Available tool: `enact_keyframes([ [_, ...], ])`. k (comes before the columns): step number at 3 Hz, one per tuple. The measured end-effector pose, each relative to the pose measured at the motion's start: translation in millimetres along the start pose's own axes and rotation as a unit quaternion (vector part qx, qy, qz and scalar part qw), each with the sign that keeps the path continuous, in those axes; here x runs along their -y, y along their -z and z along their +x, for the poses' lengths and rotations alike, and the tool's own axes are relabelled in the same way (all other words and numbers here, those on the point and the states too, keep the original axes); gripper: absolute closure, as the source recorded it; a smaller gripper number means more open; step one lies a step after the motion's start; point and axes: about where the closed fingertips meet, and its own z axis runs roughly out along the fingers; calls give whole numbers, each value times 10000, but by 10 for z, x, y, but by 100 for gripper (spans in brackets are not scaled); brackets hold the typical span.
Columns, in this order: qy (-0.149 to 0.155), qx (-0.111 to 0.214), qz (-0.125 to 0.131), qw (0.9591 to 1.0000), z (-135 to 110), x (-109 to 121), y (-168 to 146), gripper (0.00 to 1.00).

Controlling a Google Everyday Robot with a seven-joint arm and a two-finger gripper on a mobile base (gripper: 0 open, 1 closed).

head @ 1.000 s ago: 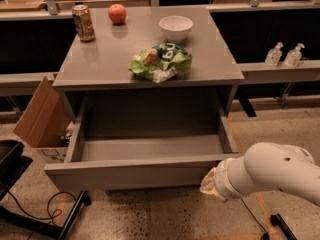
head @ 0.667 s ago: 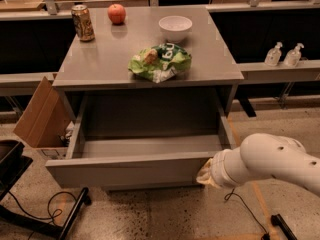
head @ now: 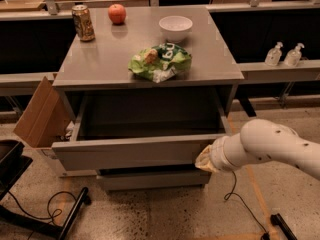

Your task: Close top drawer

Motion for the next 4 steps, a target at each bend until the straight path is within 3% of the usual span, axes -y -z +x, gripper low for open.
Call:
enact_keyframes([
  [1,9,112,42,9999,38,370,-100,100],
  [2,9,112,42,9999,41,365,-97,100],
  [3,-25,160,73,9998,73,660,-133,100],
  [4,-85,186,149,9997,104,1154,-121,100],
])
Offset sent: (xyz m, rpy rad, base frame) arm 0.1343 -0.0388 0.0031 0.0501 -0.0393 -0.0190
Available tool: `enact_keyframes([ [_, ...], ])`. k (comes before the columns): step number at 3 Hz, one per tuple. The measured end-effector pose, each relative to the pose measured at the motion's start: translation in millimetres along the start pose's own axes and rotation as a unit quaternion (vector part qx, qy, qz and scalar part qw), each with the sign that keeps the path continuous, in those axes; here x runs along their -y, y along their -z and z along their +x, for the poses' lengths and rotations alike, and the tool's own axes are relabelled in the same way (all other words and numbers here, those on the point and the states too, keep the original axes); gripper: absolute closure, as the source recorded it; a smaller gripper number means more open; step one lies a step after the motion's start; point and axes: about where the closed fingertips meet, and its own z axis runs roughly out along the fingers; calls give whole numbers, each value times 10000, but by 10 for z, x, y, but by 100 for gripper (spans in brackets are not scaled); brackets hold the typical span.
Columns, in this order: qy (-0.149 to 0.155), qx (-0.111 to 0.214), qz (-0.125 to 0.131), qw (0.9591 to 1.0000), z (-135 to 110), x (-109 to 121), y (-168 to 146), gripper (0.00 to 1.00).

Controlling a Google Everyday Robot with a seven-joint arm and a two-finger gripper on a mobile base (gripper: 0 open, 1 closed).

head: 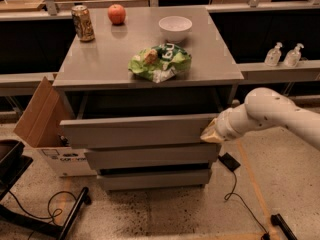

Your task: Close top drawer

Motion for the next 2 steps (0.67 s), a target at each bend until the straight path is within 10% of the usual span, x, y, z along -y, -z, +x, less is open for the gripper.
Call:
enact_keyframes([
  [2,-63,0,66,10000,33,282,13,100],
])
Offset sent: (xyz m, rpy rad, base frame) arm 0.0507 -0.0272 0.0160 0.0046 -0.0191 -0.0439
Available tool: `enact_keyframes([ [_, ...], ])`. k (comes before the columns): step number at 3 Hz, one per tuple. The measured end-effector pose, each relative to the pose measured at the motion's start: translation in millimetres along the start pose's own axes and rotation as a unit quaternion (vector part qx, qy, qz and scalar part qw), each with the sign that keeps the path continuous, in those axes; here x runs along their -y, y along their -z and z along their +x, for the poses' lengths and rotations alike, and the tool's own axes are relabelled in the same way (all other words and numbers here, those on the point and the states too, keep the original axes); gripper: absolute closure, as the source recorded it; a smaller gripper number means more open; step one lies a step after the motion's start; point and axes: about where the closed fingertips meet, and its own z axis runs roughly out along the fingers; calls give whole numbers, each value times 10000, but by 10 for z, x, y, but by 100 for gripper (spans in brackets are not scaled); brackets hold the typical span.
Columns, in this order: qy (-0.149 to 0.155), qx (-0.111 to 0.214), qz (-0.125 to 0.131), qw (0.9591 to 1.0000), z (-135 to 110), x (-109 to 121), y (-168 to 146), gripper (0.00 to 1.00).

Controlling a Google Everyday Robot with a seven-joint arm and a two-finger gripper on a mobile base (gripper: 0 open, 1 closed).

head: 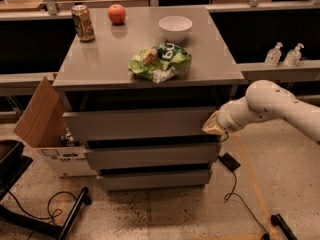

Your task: Close top drawer

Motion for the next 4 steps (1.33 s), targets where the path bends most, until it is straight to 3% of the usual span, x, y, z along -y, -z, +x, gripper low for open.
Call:
enact_keyframes([
  [2,-49,31,84,9999,-2,240,2,100],
  [4,-69,-20,103,9999,16,97,26,100],
])
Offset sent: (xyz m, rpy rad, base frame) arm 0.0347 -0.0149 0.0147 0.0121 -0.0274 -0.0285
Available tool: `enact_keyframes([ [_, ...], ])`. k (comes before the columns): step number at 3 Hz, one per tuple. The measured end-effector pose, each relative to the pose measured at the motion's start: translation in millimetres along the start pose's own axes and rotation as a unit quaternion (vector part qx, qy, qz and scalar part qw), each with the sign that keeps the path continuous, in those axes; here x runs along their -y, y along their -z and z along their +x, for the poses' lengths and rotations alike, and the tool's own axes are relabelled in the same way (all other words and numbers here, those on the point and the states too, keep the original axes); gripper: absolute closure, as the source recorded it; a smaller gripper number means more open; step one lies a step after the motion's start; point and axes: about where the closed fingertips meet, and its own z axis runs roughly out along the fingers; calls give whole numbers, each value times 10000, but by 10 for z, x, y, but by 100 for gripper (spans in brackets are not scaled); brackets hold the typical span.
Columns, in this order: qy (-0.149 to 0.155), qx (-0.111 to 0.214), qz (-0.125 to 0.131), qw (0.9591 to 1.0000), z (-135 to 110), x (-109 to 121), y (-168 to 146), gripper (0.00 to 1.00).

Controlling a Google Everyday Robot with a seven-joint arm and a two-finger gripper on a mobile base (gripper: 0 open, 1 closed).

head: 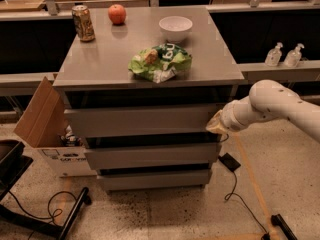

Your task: Close top drawer

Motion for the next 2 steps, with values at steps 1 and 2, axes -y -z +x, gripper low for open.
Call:
enact_keyframes([
  [1,178,-18,-4,9998,-77,-394,273,100],
  [2,699,-567,-46,9959,-64,-1220,936,100],
])
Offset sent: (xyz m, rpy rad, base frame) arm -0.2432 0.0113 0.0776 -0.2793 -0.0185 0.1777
